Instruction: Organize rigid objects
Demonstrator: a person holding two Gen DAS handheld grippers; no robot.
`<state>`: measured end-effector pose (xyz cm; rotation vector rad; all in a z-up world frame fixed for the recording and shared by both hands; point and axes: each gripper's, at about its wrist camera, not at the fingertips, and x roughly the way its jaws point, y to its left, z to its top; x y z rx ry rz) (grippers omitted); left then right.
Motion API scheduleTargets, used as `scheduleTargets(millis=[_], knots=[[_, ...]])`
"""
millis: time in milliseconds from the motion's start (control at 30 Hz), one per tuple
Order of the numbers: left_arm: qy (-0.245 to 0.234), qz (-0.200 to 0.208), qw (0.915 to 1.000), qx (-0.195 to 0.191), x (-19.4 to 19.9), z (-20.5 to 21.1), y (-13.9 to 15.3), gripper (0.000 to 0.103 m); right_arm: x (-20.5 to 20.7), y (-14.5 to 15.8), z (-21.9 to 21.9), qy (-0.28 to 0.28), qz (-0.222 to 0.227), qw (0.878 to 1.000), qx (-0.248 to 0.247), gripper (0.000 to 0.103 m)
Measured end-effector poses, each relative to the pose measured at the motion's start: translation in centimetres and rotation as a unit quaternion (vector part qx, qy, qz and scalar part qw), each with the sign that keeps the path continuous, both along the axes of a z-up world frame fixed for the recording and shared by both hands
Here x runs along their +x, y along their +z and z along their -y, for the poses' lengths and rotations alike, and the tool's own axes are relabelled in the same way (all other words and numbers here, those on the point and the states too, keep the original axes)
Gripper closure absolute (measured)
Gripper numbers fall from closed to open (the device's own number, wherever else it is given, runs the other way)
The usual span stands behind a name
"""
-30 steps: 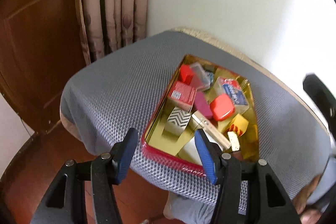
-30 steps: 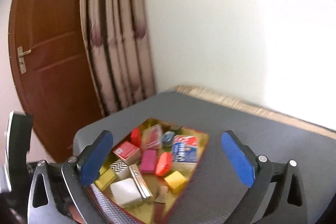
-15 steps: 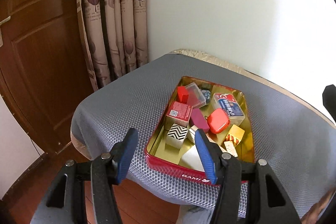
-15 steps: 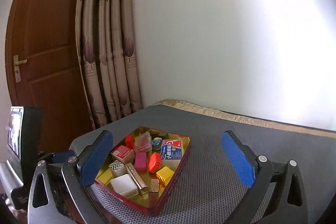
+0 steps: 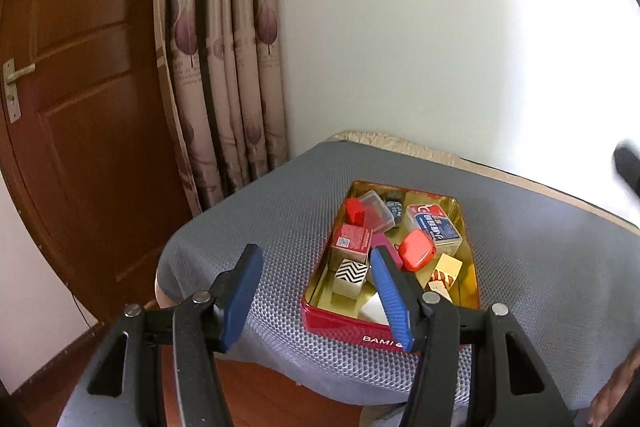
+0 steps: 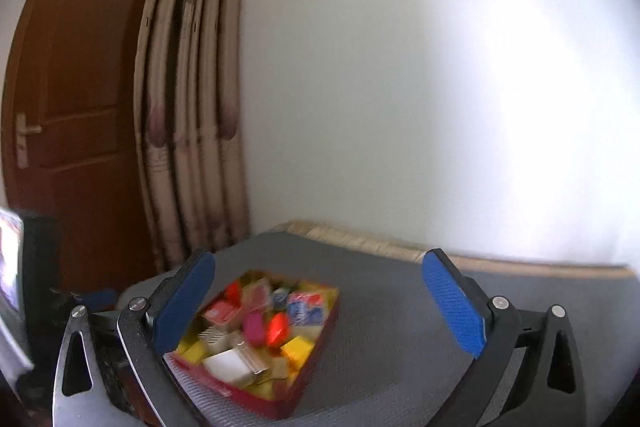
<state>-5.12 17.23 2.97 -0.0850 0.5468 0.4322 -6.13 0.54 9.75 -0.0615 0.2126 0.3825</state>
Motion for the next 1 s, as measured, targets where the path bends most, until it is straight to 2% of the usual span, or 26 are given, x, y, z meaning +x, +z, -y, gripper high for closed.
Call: scheduleTargets(millis=[67, 133, 200, 400, 533, 833, 1000], knots=[[-0.007, -0.007, 1.0, -0.002, 0.0, 0.0, -0.1, 0.044, 0.4, -1.0, -0.6, 0.015, -0.029, 0.999, -0.017, 0.0], [-0.009, -0.012, 0.9998, -0.01, 0.2, -0.2, -0.3, 0.044, 0.6, -1.8, -0.7, 0.027, -0.059, 0.998, -0.013, 0.0], [-0.011, -0.022, 0.9996, -0.017, 0.3, -0.4, -0.6, 0.044, 0.0, -1.8, -0.3, 0.016, -0.047, 0.999, 0.001, 0.0], [-0.014, -0.017, 0.999, -0.038, 0.0, -0.8, -0.7, 0.044, -1.4, -0.8, -0.6, 0.01, -0.009, 1.0, -0.007, 0.0], [-0.019, -0.02, 0.9984, -0.049, 0.0, -0.9, -0.8, 0.044, -1.3, -0.9, -0.8, 0.018, -0.02, 1.0, -0.011, 0.0], [-0.024, -0.028, 0.9987, -0.034, 0.3, -0.1, -1.1, 0.044, -1.3, -1.0, -0.6, 0.027, -0.025, 0.999, -0.009, 0.0], [-0.023, -0.033, 0.9984, -0.039, 0.4, -0.3, -1.3, 0.044, -1.5, -1.1, -0.8, 0.031, -0.03, 0.999, -0.011, 0.0]])
